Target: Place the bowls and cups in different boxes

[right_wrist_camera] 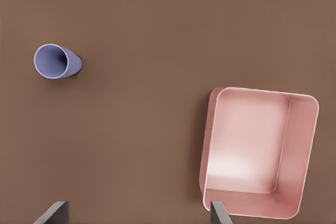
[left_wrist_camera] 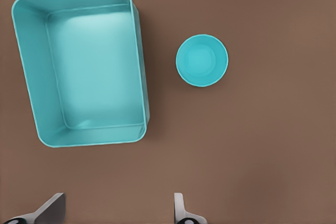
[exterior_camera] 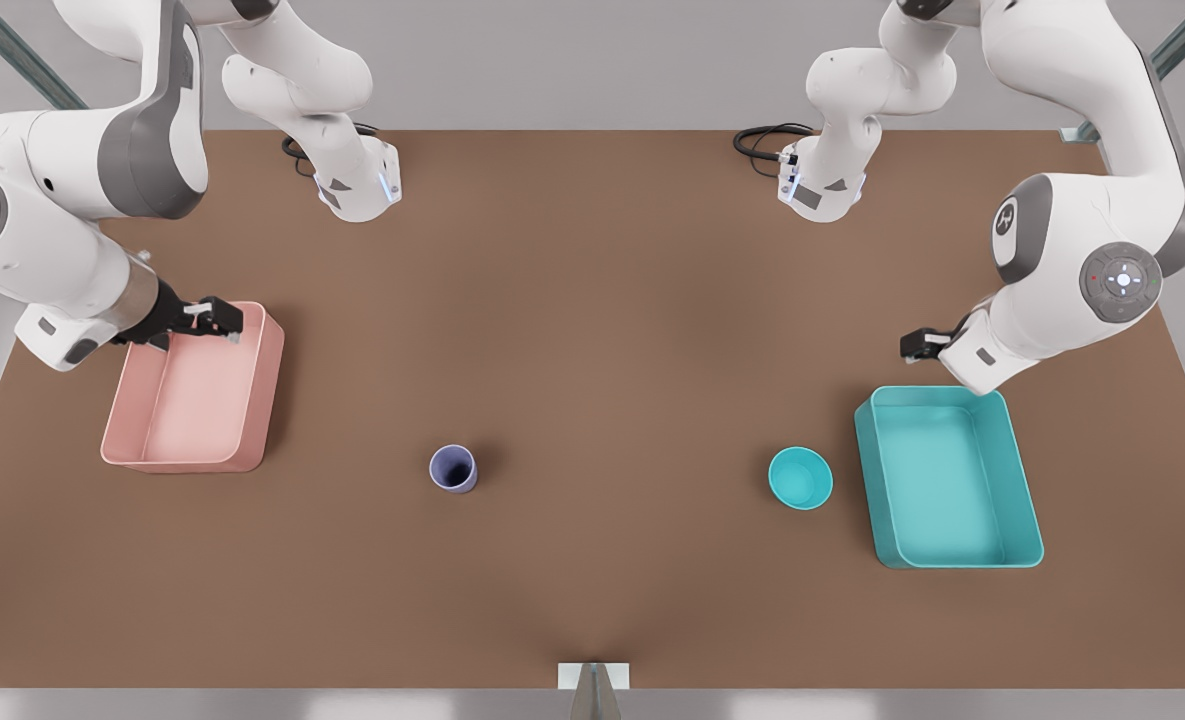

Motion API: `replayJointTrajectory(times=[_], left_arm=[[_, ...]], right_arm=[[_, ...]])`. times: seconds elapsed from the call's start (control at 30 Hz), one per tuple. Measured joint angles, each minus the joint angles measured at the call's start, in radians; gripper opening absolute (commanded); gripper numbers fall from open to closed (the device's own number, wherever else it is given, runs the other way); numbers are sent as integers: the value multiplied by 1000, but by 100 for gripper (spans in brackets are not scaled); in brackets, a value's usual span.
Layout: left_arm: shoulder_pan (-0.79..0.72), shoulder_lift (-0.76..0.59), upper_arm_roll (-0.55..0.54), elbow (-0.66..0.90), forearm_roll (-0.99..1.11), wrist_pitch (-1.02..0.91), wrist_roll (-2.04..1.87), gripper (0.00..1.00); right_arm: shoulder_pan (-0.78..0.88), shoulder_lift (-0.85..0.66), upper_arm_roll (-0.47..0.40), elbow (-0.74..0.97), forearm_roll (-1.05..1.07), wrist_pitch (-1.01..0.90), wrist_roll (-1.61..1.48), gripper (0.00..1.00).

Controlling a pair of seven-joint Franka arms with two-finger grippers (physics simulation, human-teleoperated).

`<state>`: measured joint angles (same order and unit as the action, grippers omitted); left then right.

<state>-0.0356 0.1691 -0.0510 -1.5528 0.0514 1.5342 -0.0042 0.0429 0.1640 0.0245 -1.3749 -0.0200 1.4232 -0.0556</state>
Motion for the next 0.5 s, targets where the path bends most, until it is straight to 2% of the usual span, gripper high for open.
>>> replayJointTrajectory(times=[0.13, 0.2, 0.33, 0.5], left_arm=[[-32, 62, -2, 20, 14, 11, -1, 100], [-109, 194, -17, 102, 33, 20, -11, 100], [-235, 441, -24, 193, 124, 109, -56, 100], [-286, 559, -23, 171, 223, 301, -141, 100]], right_arm=[[-1, 20, 1, 4, 6, 15, -2, 100], [31, 103, 7, 62, 8, 28, -5, 100], [207, 323, 11, 163, 10, 120, -1, 100], [260, 483, 12, 163, 30, 323, 26, 100]])
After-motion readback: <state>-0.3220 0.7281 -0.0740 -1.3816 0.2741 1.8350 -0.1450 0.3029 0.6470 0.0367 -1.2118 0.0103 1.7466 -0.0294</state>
